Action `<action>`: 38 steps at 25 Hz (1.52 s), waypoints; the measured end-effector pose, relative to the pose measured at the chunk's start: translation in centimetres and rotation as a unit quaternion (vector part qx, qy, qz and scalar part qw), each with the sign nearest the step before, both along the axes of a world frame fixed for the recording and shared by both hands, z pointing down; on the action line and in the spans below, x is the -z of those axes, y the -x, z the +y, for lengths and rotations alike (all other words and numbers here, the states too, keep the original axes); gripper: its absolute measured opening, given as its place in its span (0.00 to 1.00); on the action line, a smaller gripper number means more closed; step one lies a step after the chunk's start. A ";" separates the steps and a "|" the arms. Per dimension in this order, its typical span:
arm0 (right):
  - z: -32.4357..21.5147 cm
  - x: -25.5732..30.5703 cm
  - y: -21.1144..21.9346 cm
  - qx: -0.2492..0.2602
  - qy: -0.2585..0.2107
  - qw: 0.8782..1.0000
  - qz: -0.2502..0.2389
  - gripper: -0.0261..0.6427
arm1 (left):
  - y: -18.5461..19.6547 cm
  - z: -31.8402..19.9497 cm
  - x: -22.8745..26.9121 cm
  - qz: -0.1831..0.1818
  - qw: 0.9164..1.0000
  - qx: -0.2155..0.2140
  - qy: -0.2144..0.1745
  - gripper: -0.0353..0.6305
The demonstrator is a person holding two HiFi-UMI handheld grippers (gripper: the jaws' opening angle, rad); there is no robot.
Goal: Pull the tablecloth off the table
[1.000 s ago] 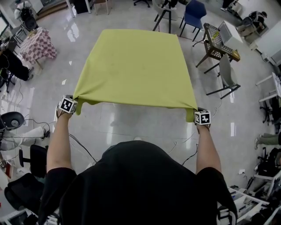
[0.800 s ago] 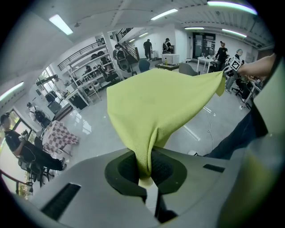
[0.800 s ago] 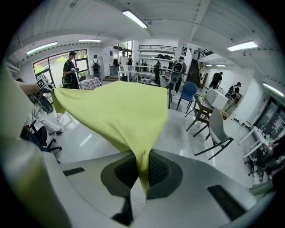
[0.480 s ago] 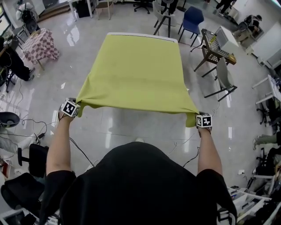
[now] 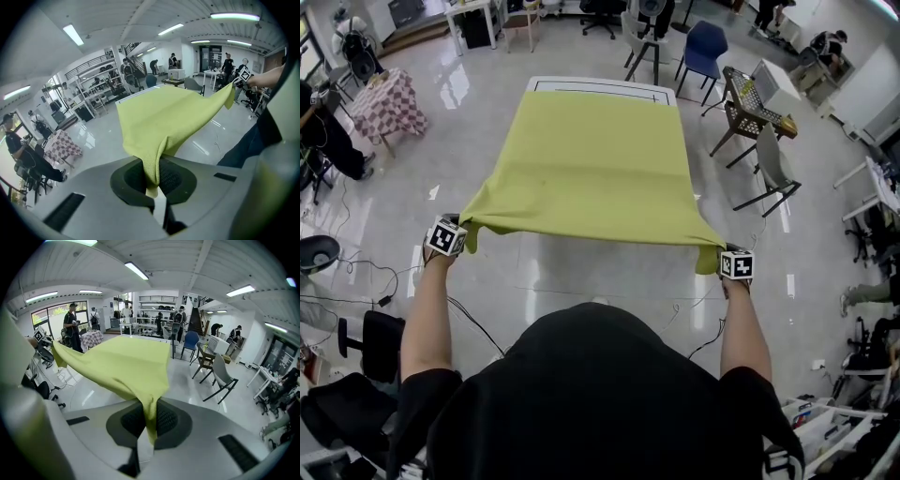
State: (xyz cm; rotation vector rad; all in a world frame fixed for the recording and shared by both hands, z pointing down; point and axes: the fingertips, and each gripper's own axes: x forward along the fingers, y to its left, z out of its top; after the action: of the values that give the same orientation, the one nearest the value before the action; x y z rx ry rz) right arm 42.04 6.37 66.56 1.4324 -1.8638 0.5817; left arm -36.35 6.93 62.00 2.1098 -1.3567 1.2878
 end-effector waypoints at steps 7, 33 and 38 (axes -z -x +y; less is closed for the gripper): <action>5.6 1.4 0.6 -0.016 -0.025 0.999 -0.012 0.07 | 0.4 4.1 1.7 0.020 0.999 -0.002 -0.028 0.09; 9.9 13.2 4.7 -0.086 -0.164 0.981 -0.064 0.07 | 4.9 8.2 11.4 0.016 0.993 -0.020 -0.113 0.09; 9.3 14.5 4.7 -0.099 -0.185 0.975 -0.070 0.07 | 4.8 7.6 12.5 0.027 0.991 -0.008 -0.133 0.09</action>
State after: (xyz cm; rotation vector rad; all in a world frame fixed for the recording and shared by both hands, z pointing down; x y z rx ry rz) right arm 37.36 15.64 52.09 1.8793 -2.0287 0.4539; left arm -41.18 14.48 49.49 2.3130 -1.5661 1.0977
